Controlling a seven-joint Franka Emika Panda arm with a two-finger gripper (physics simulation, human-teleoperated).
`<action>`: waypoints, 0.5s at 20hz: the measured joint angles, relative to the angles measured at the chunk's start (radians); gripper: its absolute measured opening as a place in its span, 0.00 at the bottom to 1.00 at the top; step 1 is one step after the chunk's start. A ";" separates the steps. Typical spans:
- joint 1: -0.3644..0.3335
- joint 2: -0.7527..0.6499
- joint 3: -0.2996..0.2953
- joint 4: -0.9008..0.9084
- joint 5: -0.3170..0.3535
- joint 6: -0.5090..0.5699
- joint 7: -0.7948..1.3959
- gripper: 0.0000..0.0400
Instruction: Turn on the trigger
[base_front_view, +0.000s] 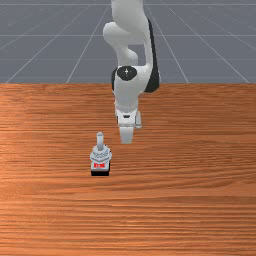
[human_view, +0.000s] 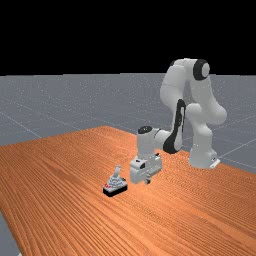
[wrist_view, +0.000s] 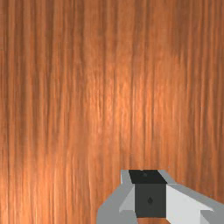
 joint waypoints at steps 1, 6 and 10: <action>-0.019 -0.007 -0.002 -0.015 0.000 0.030 -0.024 0.00; -0.109 -0.014 -0.030 -0.049 0.042 0.143 -0.049 0.00; -0.159 -0.005 -0.037 -0.031 0.050 0.134 -0.095 0.00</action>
